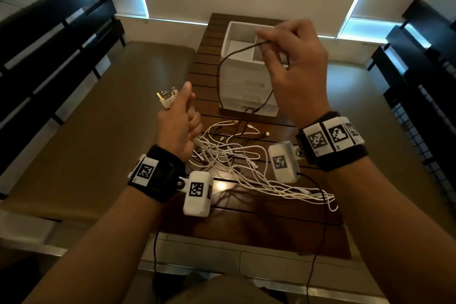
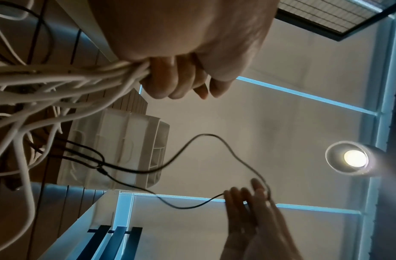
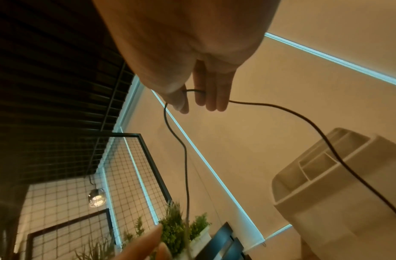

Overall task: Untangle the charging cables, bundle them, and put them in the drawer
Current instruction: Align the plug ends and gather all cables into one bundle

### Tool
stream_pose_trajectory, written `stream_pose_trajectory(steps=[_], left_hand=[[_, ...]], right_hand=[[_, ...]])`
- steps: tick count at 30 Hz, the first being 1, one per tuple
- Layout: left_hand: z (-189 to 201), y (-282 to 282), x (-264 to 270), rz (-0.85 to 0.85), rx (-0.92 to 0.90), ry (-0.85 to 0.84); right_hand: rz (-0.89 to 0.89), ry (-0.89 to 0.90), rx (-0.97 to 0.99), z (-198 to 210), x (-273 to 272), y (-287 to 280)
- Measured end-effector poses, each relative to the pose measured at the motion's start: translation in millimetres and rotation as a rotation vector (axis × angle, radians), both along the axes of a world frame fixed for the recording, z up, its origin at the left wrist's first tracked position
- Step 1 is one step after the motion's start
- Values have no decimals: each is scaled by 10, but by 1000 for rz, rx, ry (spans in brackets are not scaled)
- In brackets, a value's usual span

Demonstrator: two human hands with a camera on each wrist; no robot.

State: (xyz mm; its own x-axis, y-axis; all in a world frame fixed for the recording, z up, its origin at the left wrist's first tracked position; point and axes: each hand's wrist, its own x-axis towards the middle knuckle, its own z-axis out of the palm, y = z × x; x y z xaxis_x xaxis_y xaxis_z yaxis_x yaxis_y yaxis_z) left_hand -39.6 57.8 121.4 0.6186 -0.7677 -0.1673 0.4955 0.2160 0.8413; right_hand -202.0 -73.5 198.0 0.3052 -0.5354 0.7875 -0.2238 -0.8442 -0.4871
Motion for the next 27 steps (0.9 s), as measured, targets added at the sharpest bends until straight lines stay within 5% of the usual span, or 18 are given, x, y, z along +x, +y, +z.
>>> stream_pose_trajectory(steps=[4, 8, 13, 19, 23, 27], left_hand=[[95, -57, -60, -28, -33, -30], [72, -70, -50, -24, -36, 12], [37, -51, -59, -58, -21, -30], [28, -41, -103, -322, 51, -153], [-19, -76, -84, -396, -15, -28], [-86, -118, 41, -236, -131, 130]], right_hand=[[93, -66, -125, 255, -20, -3], [110, 434, 12, -73, -19, -83], [2, 54, -28, -154, -20, -59], [39, 205, 46, -278, 31, 59], [122, 366, 73, -502, 20, 178], [225, 601, 211, -742, -168, 133]])
